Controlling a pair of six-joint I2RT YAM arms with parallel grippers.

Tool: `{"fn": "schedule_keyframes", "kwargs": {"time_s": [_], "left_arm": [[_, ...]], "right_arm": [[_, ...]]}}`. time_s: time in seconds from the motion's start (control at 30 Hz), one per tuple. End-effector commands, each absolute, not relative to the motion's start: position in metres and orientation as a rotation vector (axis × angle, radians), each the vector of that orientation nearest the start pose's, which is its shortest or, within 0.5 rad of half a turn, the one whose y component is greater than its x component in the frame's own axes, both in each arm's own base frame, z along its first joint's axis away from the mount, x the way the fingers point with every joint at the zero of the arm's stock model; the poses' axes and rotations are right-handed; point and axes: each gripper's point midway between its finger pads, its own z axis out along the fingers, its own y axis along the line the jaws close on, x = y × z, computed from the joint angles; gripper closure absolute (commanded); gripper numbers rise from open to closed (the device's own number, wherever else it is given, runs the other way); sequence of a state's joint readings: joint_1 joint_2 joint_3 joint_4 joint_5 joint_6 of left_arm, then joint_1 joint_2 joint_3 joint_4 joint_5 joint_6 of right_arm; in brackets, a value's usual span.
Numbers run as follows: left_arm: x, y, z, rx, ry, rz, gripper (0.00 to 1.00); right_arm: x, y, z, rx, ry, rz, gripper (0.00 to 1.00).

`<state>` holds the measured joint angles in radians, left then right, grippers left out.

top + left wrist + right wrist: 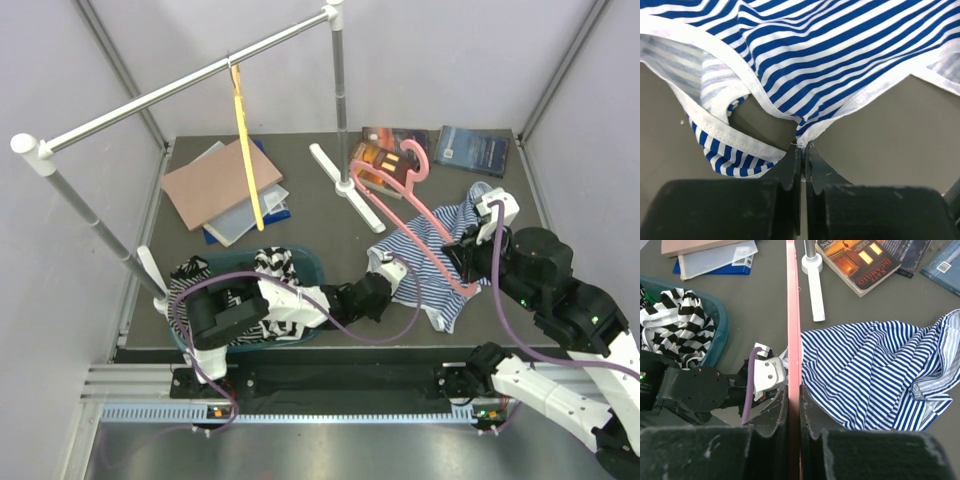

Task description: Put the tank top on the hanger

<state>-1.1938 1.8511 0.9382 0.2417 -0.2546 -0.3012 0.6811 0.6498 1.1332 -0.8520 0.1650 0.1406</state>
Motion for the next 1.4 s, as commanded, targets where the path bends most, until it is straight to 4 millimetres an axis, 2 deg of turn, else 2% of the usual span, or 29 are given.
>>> {"fn": "schedule_keyframes", "kwargs": {"time_s": [0.0,0.03,0.07,0.13,0.17,0.23,0.3,0.37,0.4,0.5,0.53,0.67,0.83,1.07,1.17,1.27,1.37], "left_arm": [[0.226,-0.422,0.068,0.721,2.024,-0.471,1.00],[0.232,-0.425,0.081,0.736,1.994,-0.464,1.00],[0.245,-0.436,0.109,0.703,1.952,-0.493,1.00],[0.256,-0.441,0.122,0.722,1.962,-0.502,1.00],[0.274,-0.444,0.136,0.687,1.953,-0.510,1.00],[0.295,-0.439,0.141,0.659,1.957,-0.496,1.00],[0.306,-0.434,0.132,0.646,1.988,-0.469,1.00],[0.320,-0.423,0.125,0.612,2.021,-0.439,1.00],[0.326,-0.420,0.128,0.592,2.022,-0.439,1.00],[0.345,-0.404,0.137,0.506,2.036,-0.435,1.00],[0.355,-0.397,0.142,0.462,2.039,-0.440,1.00],[0.374,-0.390,0.167,0.406,2.004,-0.490,1.00],[0.397,-0.375,0.172,0.372,2.003,-0.474,1.00],[0.405,-0.368,0.184,0.351,1.977,-0.469,1.00],[0.405,-0.368,0.189,0.358,1.967,-0.469,1.00],[0.403,-0.369,0.193,0.372,1.958,-0.482,1.00],[0.401,-0.369,0.198,0.373,1.949,-0.495,1.00]], "right_arm": [[0.178,0.116,0.343,-0.393,1.834,0.417,1.00],[0.177,0.114,0.341,-0.400,1.840,0.407,1.00],[0.178,0.111,0.341,-0.391,1.845,0.389,1.00],[0.177,0.106,0.343,-0.380,1.852,0.370,1.00],[0.177,0.104,0.344,-0.373,1.856,0.359,1.00],[0.173,0.098,0.349,-0.359,1.857,0.352,1.00],[0.169,0.087,0.360,-0.323,1.836,0.331,1.00],[0.165,0.075,0.362,-0.287,1.846,0.295,1.00],[0.162,0.071,0.370,-0.274,1.836,0.297,1.00],[0.154,0.061,0.375,-0.256,1.855,0.281,1.00],[0.152,0.060,0.373,-0.257,1.871,0.274,1.00],[0.144,0.055,0.371,-0.273,1.914,0.267,1.00],[0.127,0.048,0.375,-0.295,1.963,0.281,1.00],[0.110,0.067,0.355,-0.402,2.074,0.388,1.00],[0.108,0.076,0.345,-0.417,2.090,0.434,1.00],[0.110,0.085,0.326,-0.435,2.131,0.450,1.00],[0.114,0.087,0.315,-0.431,2.144,0.440,1.00]]}}
